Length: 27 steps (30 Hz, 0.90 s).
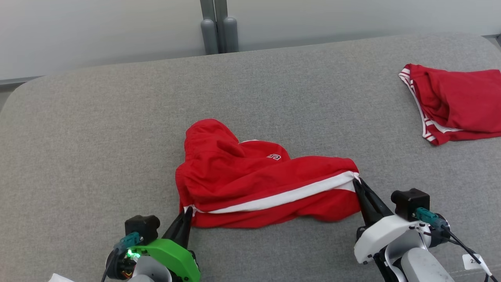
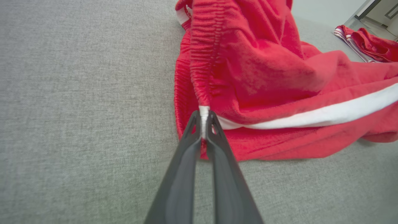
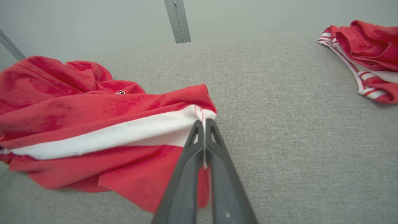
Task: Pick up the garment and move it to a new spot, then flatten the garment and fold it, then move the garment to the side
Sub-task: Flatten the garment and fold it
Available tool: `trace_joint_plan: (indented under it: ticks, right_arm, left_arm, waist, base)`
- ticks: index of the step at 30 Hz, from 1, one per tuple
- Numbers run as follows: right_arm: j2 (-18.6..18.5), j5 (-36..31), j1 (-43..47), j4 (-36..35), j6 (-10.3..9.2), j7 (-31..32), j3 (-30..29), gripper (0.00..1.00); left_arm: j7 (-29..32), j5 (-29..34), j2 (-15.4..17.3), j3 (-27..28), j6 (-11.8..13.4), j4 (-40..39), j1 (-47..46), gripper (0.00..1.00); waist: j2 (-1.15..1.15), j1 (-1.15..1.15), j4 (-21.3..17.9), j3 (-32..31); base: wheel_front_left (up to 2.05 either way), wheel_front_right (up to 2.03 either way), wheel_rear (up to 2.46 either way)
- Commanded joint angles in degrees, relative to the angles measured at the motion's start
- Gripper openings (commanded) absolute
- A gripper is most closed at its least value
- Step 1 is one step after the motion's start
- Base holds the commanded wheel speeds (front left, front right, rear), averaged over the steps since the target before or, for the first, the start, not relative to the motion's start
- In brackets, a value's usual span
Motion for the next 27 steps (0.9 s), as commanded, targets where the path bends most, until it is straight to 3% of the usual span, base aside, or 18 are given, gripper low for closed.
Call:
trace_joint_plan:
  ticks: [1, 12, 20, 27]
  right_arm:
    - [-0.29, 0.04, 0.63, -0.25, -0.08, -0.27, -0.21, 0.0]
    - [-1.71, 2.21, 0.56, -4.96, -0.08, -0.46, -0.84, 0.0]
    - [-4.01, 5.81, 1.0, -16.87, -0.09, 1.4, -1.45, 0.0]
    - [-6.35, 6.85, -0.01, -29.65, -0.09, 4.07, -3.45, 0.0]
  left_arm:
    - [-0.5, -1.05, 0.79, -1.01, -0.23, -0.56, -0.56, 0.0]
    - [-5.76, -7.94, 4.02, -2.85, -0.25, -10.01, 1.57, 0.0]
    - [-5.98, -13.41, 6.09, -1.0, -0.26, -23.99, 3.65, 0.0]
    - [-1.31, -16.41, 8.48, 0.83, 1.32, -39.59, 3.94, 0.0]
  waist:
    - [0.0, 0.0, 0.06, -0.26]
    - [0.0, 0.0, 0.11, -2.6]
    - [0.0, 0.0, -0.15, -4.83]
    - [0.0, 0.0, -0.68, -5.61]
  base:
    - [0.0, 0.0, 0.0]
    - [0.0, 0.0, 0.0]
    - [0.0, 0.0, 0.0]
    - [0.0, 0.0, 0.0]
